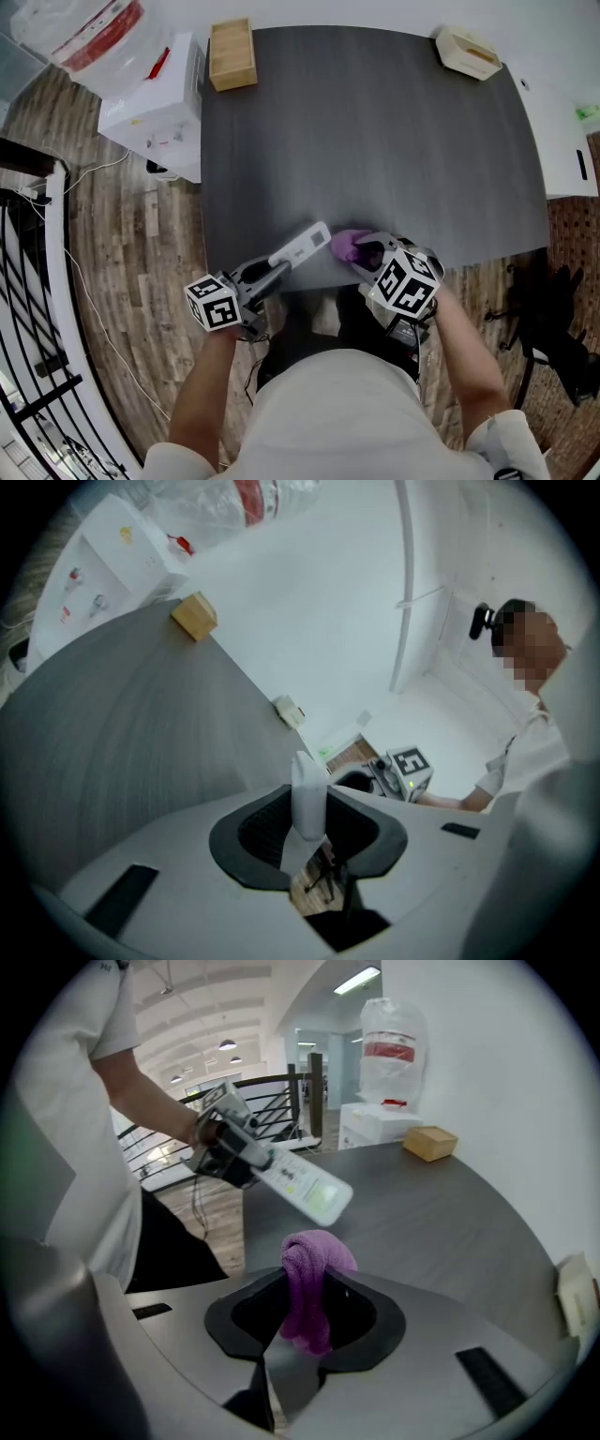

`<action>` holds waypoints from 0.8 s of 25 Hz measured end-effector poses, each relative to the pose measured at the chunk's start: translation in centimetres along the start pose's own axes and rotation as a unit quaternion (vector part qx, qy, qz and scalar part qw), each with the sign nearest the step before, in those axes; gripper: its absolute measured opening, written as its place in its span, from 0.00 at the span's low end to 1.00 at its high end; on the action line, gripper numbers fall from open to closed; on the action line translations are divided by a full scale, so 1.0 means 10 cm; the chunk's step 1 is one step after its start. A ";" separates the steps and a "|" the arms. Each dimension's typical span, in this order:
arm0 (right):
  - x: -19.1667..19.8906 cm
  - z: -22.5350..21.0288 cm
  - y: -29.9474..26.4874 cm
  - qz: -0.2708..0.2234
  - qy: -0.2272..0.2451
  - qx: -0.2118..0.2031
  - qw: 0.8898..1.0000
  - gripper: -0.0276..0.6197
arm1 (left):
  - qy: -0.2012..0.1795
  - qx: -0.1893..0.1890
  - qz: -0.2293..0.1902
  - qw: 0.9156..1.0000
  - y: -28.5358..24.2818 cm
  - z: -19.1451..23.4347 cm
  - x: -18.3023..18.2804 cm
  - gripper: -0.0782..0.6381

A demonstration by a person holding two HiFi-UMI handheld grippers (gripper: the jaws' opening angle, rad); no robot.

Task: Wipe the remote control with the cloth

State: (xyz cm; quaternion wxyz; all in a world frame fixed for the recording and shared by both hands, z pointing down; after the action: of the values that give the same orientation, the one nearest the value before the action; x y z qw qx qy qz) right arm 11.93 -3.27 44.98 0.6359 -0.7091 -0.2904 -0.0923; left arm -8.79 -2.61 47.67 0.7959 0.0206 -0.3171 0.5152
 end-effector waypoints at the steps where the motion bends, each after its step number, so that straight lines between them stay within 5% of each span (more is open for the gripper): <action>1: 0.02 0.06 -0.03 0.006 0.000 -0.017 1.000 0.21 | 0.022 -0.006 -0.015 1.000 0.01 0.04 -0.03 0.24; 3: 0.05 0.10 -0.09 0.006 -0.017 -0.021 1.000 0.21 | 0.065 -0.022 -0.044 0.997 0.01 0.11 -0.07 0.24; 5: 0.06 0.02 -0.15 -0.012 -0.071 0.013 0.997 0.21 | 0.065 -0.050 -0.052 0.995 -0.03 0.13 -0.07 0.24; 7: 0.07 -0.11 -0.19 -0.048 -0.151 0.045 0.986 0.21 | -0.028 -0.112 -0.038 0.993 -0.08 0.08 -0.05 0.24; 8: 0.07 -0.16 -0.21 -0.068 -0.190 0.050 0.978 0.21 | -0.111 -0.154 -0.021 0.982 -0.11 0.04 -0.03 0.24; 9: 0.06 -0.19 -0.23 -0.088 -0.222 0.050 0.970 0.21 | -0.203 -0.194 -0.001 0.960 -0.16 -0.01 -0.01 0.25; 12: 0.01 -0.18 -0.28 -0.120 -0.266 0.043 0.955 0.21 | -0.427 -0.264 0.052 0.864 -0.28 -0.17 0.06 0.25; 17: -0.01 -0.13 -0.38 -0.110 -0.276 0.063 0.953 0.21 | -0.646 -0.258 0.107 0.711 -0.46 -0.32 0.34 0.25; 18: 0.02 -0.12 -0.40 -0.103 -0.282 0.064 0.952 0.21 | -0.674 -0.249 0.116 0.686 -0.49 -0.32 0.40 0.25; 20: 0.12 -0.10 -0.44 -0.093 -0.296 0.063 0.949 0.21 | -0.705 -0.229 0.133 0.658 -0.53 -0.33 0.50 0.26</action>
State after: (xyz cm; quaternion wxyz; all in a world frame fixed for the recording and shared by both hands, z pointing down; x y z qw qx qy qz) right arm 10.80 -3.79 49.44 0.5530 -0.6331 -0.5354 0.0813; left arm -1.44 0.15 49.17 0.2365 0.1526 -0.8903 0.3580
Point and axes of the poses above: the fingertips, and each gripper's own axes: y backward along the fingers, z to its left, x out of its underside, the point moved 6 cm from there along y, backward along the fingers, and after that the axes turned 11 degrees about -x, right-handed, at the moved point
